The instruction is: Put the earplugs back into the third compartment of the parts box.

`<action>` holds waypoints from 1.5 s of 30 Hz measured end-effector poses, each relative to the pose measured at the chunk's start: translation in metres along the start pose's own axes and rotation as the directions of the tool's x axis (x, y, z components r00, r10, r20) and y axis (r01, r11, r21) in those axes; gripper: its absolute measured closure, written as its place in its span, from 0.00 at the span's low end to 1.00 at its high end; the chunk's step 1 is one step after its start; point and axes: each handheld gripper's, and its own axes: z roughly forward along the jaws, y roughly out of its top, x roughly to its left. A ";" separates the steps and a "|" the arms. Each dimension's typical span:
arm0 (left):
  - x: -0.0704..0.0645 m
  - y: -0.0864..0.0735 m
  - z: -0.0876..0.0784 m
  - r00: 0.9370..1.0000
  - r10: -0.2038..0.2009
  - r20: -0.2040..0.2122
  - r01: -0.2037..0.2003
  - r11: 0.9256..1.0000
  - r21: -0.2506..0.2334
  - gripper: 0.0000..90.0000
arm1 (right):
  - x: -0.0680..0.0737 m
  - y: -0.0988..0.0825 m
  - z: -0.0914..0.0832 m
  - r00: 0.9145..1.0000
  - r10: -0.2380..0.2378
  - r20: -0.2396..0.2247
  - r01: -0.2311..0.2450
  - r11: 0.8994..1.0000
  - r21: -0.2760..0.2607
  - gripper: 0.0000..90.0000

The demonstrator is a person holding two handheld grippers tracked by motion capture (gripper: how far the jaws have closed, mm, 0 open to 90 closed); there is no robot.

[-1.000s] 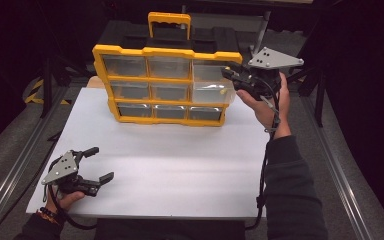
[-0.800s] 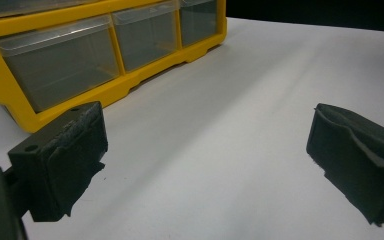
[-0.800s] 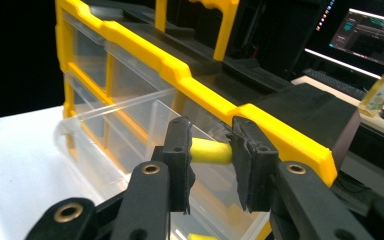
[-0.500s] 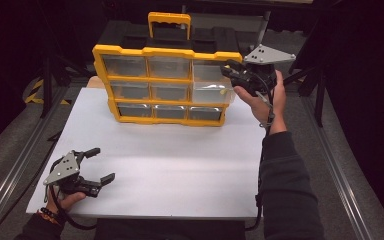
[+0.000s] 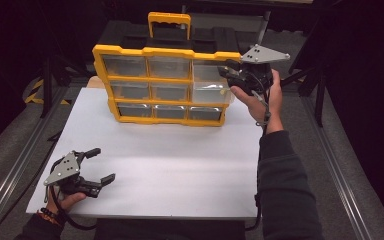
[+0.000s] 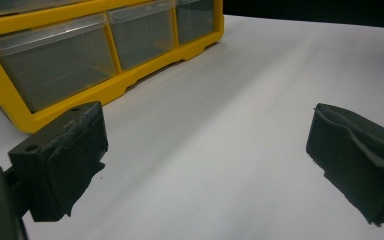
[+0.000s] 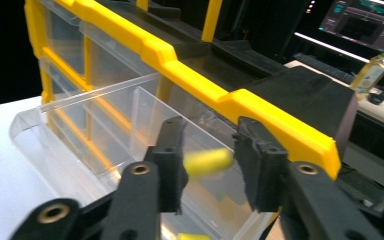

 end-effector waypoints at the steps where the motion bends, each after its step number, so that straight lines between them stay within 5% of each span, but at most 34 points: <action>1: 0.000 0.000 0.000 1.000 -0.001 0.001 0.001 1.000 0.000 0.04 | 0.000 0.000 0.000 1.000 0.000 -0.002 0.000 1.000 -0.002 0.71; 12: 0.000 0.000 0.000 1.000 0.001 0.000 -0.001 1.000 0.001 0.04 | 0.013 -0.001 -0.016 0.999 -0.036 0.039 0.038 0.998 -0.042 0.55; 23: -0.001 0.000 0.001 1.000 -0.001 -0.006 0.001 1.000 -0.002 0.04 | 0.035 -0.015 -0.051 0.996 -0.057 0.067 0.066 0.989 -0.131 0.33; 35: 0.000 0.001 0.001 1.000 -0.005 -0.012 0.005 1.000 -0.006 0.04 | 0.067 -0.060 -0.070 0.991 -0.077 0.110 0.089 0.990 -0.113 0.20; 45: 0.002 0.001 0.000 1.000 -0.003 -0.016 0.003 1.000 -0.004 0.04 | 0.097 -0.132 -0.064 0.996 -0.036 0.078 0.043 0.996 -0.084 0.11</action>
